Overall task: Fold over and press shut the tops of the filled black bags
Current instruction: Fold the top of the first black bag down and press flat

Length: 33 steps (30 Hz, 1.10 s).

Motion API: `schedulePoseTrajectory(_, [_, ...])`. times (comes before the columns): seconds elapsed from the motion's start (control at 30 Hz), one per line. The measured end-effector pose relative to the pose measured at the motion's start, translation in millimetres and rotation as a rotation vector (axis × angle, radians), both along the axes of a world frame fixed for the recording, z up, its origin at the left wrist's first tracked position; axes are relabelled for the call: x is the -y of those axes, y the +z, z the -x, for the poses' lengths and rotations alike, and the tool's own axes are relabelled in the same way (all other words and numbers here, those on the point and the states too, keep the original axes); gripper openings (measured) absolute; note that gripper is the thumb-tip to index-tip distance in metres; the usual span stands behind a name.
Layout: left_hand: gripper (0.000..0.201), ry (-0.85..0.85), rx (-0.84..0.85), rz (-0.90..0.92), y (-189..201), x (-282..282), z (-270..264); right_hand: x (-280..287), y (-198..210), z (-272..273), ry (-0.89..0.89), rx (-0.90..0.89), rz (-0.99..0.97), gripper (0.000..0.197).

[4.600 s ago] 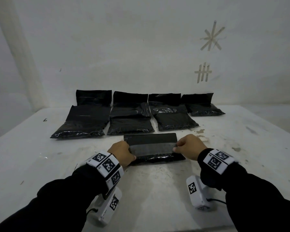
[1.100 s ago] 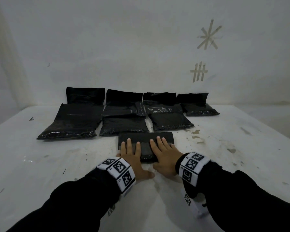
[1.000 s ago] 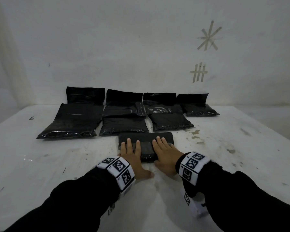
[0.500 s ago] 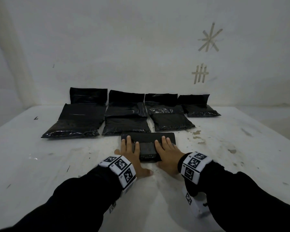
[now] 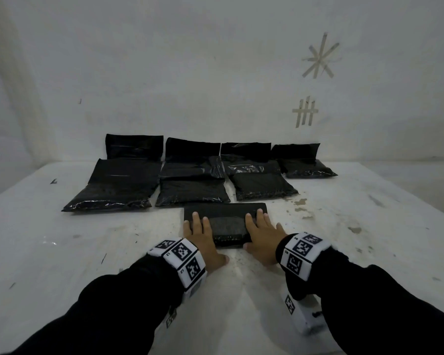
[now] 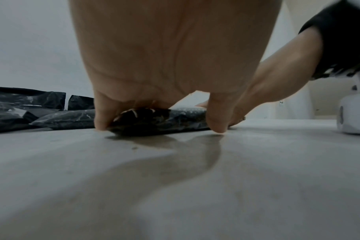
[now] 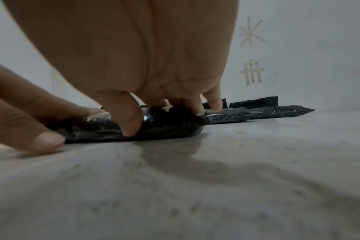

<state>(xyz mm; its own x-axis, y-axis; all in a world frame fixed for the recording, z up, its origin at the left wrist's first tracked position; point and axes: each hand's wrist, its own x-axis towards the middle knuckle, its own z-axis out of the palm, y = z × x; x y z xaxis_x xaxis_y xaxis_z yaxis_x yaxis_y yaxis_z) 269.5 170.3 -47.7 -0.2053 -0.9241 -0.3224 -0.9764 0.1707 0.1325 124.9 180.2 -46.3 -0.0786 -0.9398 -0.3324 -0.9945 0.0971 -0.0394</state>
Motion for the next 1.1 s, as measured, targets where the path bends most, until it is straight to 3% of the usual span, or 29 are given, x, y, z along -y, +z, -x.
schedulePoseTrajectory(0.27, [0.089, 0.006, 0.010, 0.026, 2, -3, 3, -2, 1, 1, -0.013, 0.062, -0.007, 0.072])
schedulePoseTrajectory(0.53, [0.089, -0.001, -0.002, 0.003, 0, 0, 2, 1, 1, 3, -0.016, 0.073, -0.017, 0.070])
schedulePoseTrajectory(0.77, [0.075, -0.084, -0.122, -0.052, 13, 11, -24, -2, 14, 21, -0.031, 0.317, 0.002, 0.073])
schedulePoseTrajectory(1.1, [0.065, -0.113, -0.089, 0.022, 16, 16, -31, -2, 13, 20, -0.057, 0.205, 0.024, 0.067])
